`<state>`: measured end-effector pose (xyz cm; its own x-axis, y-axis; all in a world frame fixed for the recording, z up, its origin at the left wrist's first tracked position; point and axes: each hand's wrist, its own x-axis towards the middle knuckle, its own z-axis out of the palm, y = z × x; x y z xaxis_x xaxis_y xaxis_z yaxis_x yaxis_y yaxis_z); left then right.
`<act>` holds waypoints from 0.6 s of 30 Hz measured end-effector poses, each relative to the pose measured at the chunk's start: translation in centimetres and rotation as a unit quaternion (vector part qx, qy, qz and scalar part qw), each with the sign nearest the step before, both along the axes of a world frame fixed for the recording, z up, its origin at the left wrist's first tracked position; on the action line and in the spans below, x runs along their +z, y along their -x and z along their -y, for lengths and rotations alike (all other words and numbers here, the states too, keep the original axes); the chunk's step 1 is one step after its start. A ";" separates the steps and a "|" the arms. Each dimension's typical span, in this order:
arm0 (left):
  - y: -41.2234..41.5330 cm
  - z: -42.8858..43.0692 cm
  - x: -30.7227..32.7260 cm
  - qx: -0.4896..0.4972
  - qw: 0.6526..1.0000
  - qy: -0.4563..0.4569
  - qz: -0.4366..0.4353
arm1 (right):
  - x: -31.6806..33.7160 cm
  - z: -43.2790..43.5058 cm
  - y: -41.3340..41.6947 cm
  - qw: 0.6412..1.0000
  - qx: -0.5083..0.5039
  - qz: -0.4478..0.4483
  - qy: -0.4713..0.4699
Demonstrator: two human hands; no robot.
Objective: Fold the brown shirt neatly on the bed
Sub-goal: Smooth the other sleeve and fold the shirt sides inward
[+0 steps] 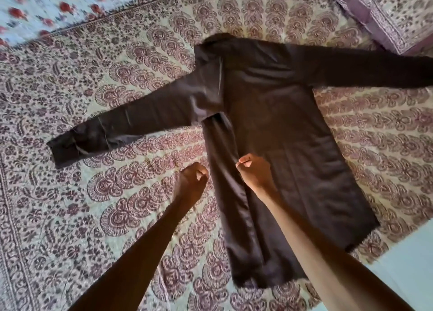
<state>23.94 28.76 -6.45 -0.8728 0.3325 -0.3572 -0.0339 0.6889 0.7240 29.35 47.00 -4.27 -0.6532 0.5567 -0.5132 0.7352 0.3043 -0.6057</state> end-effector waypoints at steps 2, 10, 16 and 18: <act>1.8 -1.2 -0.3 -0.004 0.999 -0.001 -0.036 | -0.6 -0.4 1.9 1.000 0.008 0.016 -0.013; 9.1 -5.7 -1.3 -0.085 0.956 0.143 -0.240 | -1.9 -2.3 7.0 0.994 0.054 0.049 -0.087; 14.3 -10.5 -1.4 -0.185 0.914 0.212 -0.293 | -3.2 -4.2 7.4 0.992 0.036 0.065 -0.098; 15.7 -12.0 -1.7 -0.202 0.910 0.218 -0.289 | -3.5 -4.4 7.4 0.991 0.039 0.062 -0.112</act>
